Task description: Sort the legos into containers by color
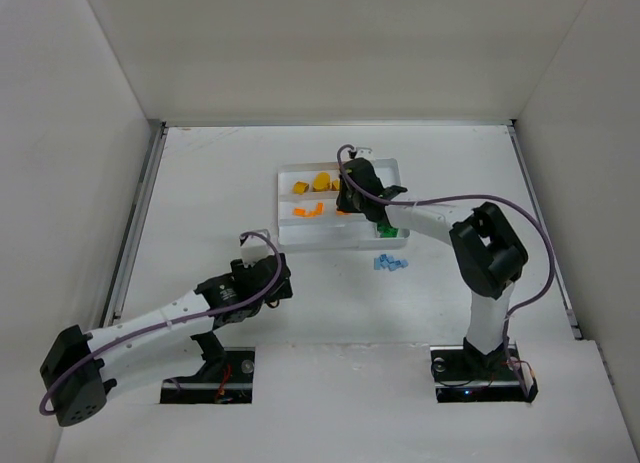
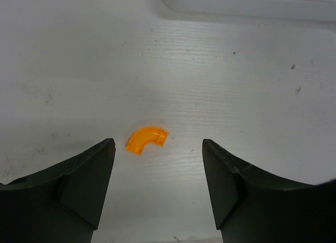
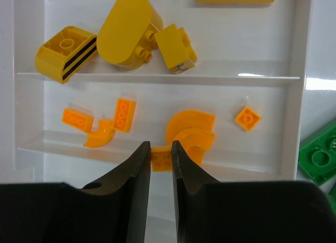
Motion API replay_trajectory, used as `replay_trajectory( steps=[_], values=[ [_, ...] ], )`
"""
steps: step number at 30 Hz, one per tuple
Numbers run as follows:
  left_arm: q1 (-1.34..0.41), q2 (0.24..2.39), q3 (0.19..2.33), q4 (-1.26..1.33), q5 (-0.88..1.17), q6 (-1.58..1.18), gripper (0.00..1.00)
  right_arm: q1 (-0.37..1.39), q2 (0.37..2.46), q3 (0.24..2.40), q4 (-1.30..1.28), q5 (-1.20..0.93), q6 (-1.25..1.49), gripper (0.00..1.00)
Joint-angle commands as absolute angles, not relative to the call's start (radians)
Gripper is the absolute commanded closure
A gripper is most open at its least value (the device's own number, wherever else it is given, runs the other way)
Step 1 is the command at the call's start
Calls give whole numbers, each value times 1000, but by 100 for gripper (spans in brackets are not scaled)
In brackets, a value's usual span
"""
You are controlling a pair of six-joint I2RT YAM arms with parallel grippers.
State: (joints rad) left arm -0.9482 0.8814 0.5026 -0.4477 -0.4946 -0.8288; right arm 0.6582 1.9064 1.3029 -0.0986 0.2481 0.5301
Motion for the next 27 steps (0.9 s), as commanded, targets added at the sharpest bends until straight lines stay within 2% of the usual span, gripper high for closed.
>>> replay_trajectory(
  steps=[1, 3, 6, 8, 18, 27],
  values=[
    [-958, 874, 502, -540, -514, -928, 34, 648, 1901, 1370, -63, 241, 503, 73],
    [-966, 888, 488, -535, -503, -945, 34, 648, 1902, 1374, -67, 241, 503, 70],
    [-969, 907, 473, -520, -492, -974, 34, 653, 1899, 1358, -57, 247, 508, 56],
    [-973, 914, 460, -506, -492, -980, 34, 653, 1890, 1345, -55, 247, 512, 51],
    [-999, 992, 440, -431, -491, -994, 37, 708, 1731, 1194, 17, 273, 537, 50],
    [-1012, 1095, 420, -367, -514, -1000, 43, 755, 1625, 1069, 54, 304, 564, 50]
  ],
)
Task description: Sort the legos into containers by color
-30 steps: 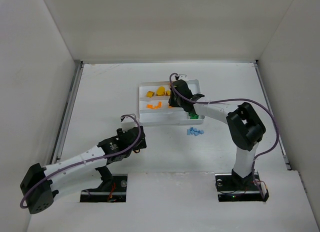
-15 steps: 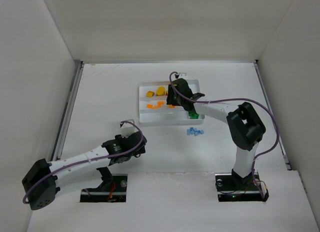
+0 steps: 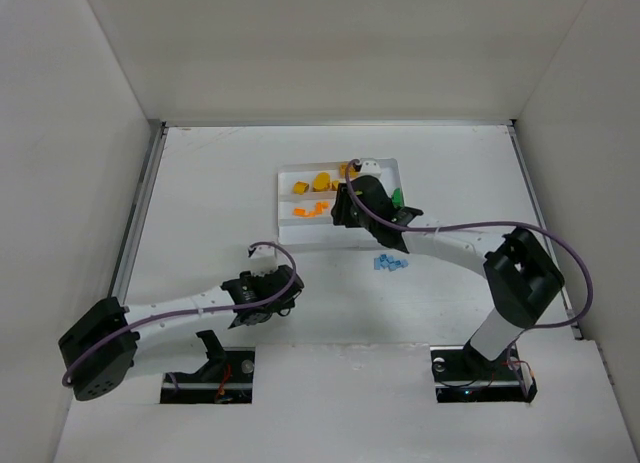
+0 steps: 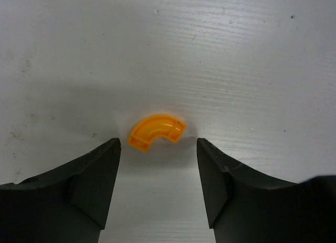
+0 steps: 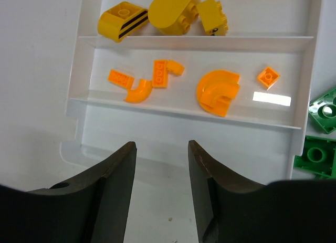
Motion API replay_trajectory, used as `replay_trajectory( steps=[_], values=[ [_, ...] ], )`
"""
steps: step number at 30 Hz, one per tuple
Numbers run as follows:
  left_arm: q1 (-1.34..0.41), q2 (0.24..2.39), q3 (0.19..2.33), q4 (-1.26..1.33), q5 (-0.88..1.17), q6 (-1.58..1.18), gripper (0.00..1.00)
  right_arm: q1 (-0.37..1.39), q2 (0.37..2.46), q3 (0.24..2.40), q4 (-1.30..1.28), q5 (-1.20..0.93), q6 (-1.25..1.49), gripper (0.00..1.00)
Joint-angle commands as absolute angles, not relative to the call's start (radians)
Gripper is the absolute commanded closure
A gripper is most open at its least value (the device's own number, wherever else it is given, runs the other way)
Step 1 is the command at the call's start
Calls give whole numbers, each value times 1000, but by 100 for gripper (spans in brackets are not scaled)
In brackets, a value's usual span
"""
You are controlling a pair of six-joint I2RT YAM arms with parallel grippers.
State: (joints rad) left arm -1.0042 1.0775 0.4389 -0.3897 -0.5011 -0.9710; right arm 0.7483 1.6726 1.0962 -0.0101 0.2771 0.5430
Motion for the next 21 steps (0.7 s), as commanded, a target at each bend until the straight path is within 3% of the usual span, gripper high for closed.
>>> replay_trajectory(
  steps=[1, 12, 21],
  values=[
    [-1012, 1100, 420, -361, -515, -1000, 44, 758, 1614, 1059, 58, 304, 569, 50],
    [-1039, 1166, 422, -328, -548, -996, 57, 772, 1539, 928, 97, 304, 603, 50],
    [-1047, 1131, 466, -337, -569, -968, 67, 772, 1327, 793, 92, 337, 609, 50]
  ],
)
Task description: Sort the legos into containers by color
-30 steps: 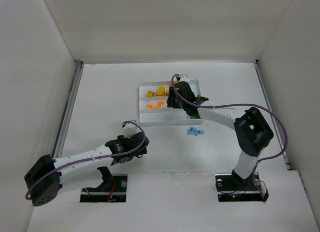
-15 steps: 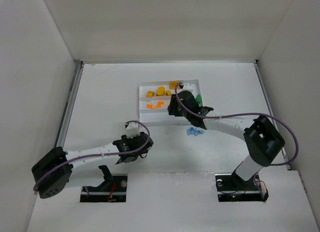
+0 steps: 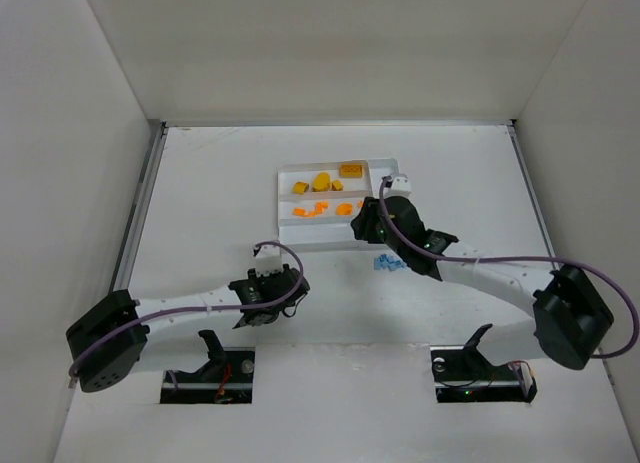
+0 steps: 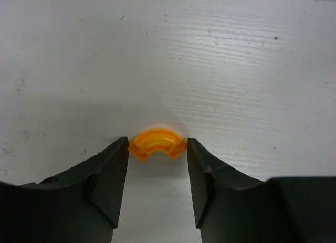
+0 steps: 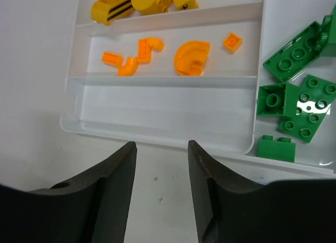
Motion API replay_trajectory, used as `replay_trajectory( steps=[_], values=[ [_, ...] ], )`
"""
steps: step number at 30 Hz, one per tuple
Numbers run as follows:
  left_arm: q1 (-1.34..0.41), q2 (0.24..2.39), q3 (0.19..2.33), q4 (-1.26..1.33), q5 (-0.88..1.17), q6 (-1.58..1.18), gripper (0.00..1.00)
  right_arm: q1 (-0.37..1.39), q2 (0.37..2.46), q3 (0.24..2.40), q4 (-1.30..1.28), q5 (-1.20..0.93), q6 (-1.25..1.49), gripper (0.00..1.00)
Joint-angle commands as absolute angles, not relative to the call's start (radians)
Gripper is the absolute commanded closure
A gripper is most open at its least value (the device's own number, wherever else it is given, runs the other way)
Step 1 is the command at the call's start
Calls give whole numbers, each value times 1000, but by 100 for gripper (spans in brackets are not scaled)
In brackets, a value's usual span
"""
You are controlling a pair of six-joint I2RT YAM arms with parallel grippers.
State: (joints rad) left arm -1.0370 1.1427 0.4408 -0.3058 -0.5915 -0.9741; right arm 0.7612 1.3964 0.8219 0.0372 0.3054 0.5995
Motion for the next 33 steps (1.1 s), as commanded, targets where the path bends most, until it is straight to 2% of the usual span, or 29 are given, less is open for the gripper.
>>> replay_trajectory(
  steps=[1, 7, 13, 18, 21, 29, 33],
  values=[
    [-1050, 1120, 477, -334, -571, -957, 68, 772, 1304, 775, 89, 341, 609, 50],
    [-1015, 1075, 569, -264, -586, -878, 69, 760, 1183, 646, 71, 359, 647, 51],
    [-918, 1149, 693, -108, -525, -727, 69, 755, 1105, 555, 35, 393, 686, 53],
    [-812, 1253, 804, 46, -440, -657, 69, 754, 1049, 505, -11, 414, 728, 70],
    [-757, 1345, 854, 116, -404, -632, 69, 754, 1049, 491, -34, 431, 750, 73],
    [-637, 1603, 954, 202, -351, -607, 69, 748, 1103, 511, -176, 502, 805, 68],
    [-611, 1673, 991, 227, -350, -594, 69, 751, 1144, 517, -178, 503, 804, 53]
  ],
)
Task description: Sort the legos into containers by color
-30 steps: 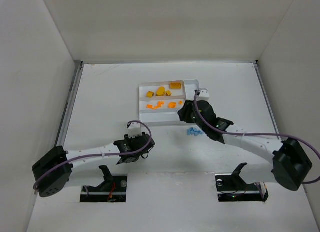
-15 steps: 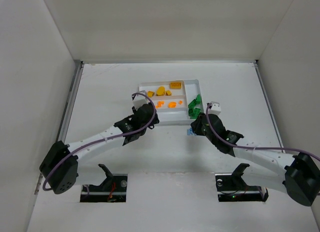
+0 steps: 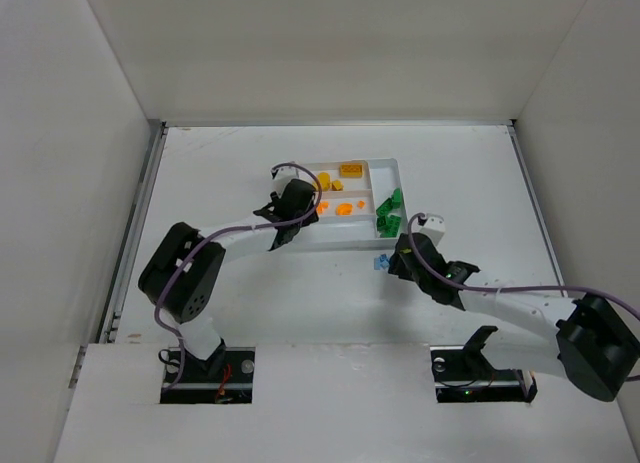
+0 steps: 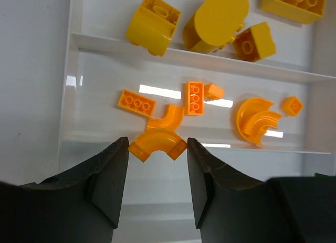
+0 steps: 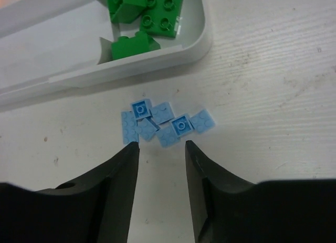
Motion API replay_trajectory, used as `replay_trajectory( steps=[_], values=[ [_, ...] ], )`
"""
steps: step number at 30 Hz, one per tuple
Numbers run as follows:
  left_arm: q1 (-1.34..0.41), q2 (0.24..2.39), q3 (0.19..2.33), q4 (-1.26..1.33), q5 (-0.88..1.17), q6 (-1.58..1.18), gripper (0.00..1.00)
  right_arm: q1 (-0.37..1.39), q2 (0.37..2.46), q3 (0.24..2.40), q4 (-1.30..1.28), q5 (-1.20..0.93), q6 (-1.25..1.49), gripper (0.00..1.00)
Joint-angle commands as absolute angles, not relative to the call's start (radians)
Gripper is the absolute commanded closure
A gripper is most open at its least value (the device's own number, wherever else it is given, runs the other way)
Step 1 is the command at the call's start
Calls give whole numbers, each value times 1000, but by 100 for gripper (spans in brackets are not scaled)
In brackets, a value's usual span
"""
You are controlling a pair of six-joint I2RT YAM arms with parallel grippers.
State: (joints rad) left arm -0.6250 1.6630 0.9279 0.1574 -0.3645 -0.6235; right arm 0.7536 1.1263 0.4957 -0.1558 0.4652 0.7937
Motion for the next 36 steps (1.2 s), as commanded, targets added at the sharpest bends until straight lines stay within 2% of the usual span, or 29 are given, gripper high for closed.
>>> replay_trajectory(
  steps=[1, 9, 17, 19, 22, 25, 29, 36],
  values=[
    [-608, 1687, 999, 235, -350, -591, 69, 751, 1150, 518, -179, 505, 805, 51],
    [-607, 1761, 1043, 242, -350, -569, 67, 714, 1189, 558, -187, 543, 795, 45],
    [-607, 1764, 1023, 250, -356, -555, 54, 663, 1310, 641, -216, 543, 762, 46],
    [-605, 1758, 1017, 252, -356, -552, 50, 662, 1330, 652, -229, 543, 761, 49],
    [-604, 1735, 1000, 256, -356, -555, 47, 663, 1344, 666, -242, 548, 759, 49],
    [-623, 1681, 967, 275, -350, -560, 48, 665, 1367, 687, -264, 534, 756, 50],
    [-691, 1570, 895, 290, -354, -554, 53, 668, 1414, 718, -304, 516, 755, 57],
    [-824, 1372, 689, 324, -362, -568, 56, 706, 1439, 716, -284, 425, 779, 57]
  ],
)
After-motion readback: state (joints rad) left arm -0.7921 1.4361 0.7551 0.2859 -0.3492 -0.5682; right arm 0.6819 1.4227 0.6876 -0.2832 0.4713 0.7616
